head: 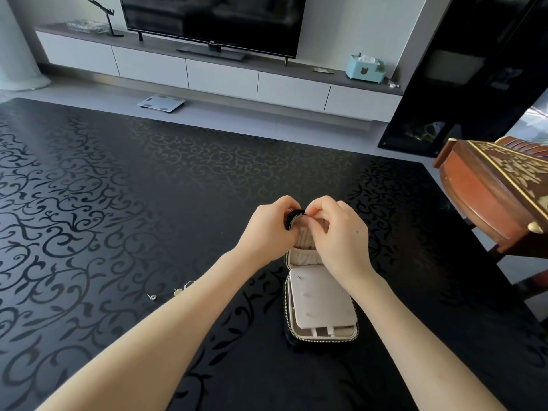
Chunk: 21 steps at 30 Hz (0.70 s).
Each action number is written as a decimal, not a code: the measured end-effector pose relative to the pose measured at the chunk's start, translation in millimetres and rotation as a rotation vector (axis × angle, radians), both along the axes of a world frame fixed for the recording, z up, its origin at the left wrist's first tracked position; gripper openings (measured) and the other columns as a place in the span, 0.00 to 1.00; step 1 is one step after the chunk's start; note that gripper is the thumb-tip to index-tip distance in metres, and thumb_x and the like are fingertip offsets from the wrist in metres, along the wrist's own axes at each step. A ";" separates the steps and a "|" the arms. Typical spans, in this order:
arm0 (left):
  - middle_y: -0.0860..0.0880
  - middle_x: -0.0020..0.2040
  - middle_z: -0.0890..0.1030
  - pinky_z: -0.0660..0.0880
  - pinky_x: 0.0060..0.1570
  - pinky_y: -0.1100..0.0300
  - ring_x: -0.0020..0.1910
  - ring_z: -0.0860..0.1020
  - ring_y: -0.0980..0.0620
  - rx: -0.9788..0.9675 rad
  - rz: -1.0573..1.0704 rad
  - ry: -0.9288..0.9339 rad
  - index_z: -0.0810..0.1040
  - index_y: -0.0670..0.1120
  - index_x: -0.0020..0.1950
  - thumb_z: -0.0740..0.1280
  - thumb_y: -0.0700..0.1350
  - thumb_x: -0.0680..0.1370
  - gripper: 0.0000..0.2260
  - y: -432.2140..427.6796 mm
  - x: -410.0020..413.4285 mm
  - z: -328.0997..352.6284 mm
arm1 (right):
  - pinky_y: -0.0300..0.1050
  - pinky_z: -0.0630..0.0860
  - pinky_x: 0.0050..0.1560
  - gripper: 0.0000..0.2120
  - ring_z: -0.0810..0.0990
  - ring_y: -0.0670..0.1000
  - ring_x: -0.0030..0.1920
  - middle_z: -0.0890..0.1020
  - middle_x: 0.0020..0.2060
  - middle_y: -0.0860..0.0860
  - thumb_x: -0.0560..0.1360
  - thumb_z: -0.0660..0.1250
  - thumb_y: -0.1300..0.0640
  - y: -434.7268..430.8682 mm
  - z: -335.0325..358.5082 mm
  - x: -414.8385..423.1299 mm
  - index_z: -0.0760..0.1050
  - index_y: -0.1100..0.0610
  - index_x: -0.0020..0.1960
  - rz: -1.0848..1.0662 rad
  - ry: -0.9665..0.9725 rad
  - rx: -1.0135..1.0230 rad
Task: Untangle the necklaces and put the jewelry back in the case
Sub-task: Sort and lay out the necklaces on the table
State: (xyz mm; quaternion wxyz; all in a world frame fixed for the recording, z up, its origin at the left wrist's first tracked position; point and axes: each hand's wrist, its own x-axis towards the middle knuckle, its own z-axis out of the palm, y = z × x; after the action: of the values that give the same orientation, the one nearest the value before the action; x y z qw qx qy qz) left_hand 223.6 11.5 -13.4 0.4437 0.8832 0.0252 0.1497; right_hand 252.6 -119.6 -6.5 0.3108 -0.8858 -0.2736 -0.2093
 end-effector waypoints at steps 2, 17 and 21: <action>0.52 0.38 0.80 0.72 0.34 0.68 0.33 0.75 0.58 -0.001 0.010 0.000 0.76 0.46 0.51 0.66 0.38 0.73 0.08 -0.8 0.5 0.0 | 0.30 0.60 0.29 0.04 0.72 0.46 0.34 0.78 0.33 0.48 0.72 0.71 0.56 0.8 -5.7 -1.0 0.76 0.52 0.44 -0.050 -0.116 -0.044; 0.53 0.36 0.81 0.74 0.36 0.63 0.37 0.78 0.54 -0.143 0.133 0.016 0.77 0.47 0.43 0.67 0.35 0.69 0.08 -9.1 1.6 -0.3 | 0.44 0.64 0.31 0.07 0.70 0.51 0.32 0.76 0.29 0.47 0.70 0.73 0.56 6.3 -33.5 7.6 0.78 0.53 0.34 -0.322 -0.569 0.016; 0.53 0.39 0.81 0.75 0.38 0.62 0.38 0.78 0.54 -0.199 0.127 0.072 0.77 0.46 0.45 0.68 0.35 0.68 0.09 -4.6 3.4 0.9 | 0.42 0.61 0.39 0.12 0.70 0.50 0.35 0.73 0.33 0.49 0.67 0.72 0.46 6.0 -34.0 10.1 0.76 0.53 0.34 -0.314 -0.317 0.131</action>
State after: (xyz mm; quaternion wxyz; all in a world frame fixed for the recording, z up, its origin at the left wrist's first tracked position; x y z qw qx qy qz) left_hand 227.1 6.9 -12.5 0.5177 0.8361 0.1119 0.1426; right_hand 262.8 -113.7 -40.6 0.2842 -0.8515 -0.1637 -0.4091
